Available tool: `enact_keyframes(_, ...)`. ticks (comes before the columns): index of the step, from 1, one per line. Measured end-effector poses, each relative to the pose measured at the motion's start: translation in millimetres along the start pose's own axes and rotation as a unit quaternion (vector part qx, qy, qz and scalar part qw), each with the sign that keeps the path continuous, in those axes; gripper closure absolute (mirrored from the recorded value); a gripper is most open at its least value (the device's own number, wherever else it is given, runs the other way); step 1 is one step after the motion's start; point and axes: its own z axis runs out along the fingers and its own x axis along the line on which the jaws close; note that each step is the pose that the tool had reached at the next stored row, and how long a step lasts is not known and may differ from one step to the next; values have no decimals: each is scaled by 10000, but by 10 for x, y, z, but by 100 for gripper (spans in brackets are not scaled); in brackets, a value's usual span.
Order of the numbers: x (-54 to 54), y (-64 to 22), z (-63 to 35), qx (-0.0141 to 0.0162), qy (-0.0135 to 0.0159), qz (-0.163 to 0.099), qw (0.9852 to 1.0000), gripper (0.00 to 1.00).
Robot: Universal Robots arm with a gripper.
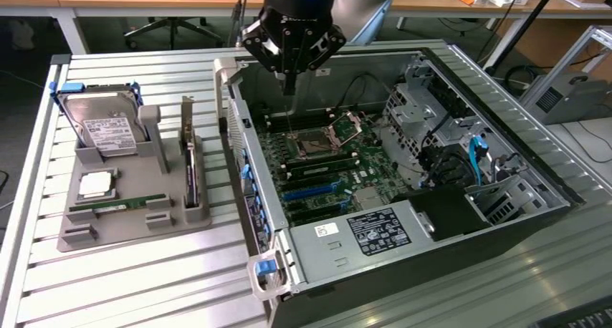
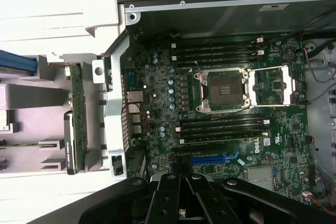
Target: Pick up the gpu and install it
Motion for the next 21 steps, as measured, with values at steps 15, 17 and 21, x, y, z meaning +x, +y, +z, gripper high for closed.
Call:
enact_keyframes(15, 37, -3, -1, 0, 0, 0, 10000, 89)
enact_keyframes(17, 40, -3, -1, 0, 0, 0, 10000, 89)
enact_keyframes(21, 48, -4, -1, 0, 0, 0, 10000, 89)
